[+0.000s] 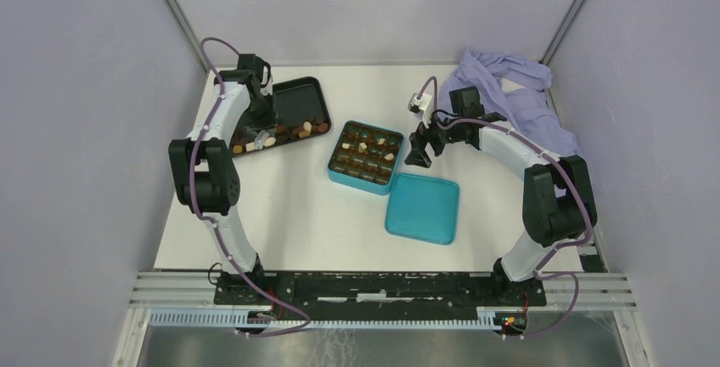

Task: Pack the chocolate
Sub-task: Pick up the fake chocolate from the plate.

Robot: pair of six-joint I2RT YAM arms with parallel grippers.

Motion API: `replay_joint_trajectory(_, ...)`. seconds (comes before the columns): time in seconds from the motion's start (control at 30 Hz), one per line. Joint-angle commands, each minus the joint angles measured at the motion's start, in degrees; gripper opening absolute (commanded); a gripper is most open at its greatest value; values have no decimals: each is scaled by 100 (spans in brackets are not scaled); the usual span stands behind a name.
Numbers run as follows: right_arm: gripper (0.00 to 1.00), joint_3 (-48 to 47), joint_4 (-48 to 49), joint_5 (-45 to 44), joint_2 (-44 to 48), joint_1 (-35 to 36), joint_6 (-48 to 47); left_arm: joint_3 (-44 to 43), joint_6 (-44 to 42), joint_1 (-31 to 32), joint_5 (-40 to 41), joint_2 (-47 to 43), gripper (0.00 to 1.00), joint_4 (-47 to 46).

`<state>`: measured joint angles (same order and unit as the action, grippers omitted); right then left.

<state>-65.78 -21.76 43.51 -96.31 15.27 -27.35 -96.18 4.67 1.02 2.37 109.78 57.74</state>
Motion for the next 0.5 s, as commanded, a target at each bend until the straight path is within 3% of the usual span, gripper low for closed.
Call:
replay_joint_trajectory(0.0,95,-77,114,105,103,-8,-51,-140,420,-23,-196,-274,2,-272)
replay_joint_trajectory(0.47,95,-63,138,123,137,-16,-32,229,509,-23,-318,-735,2,-717)
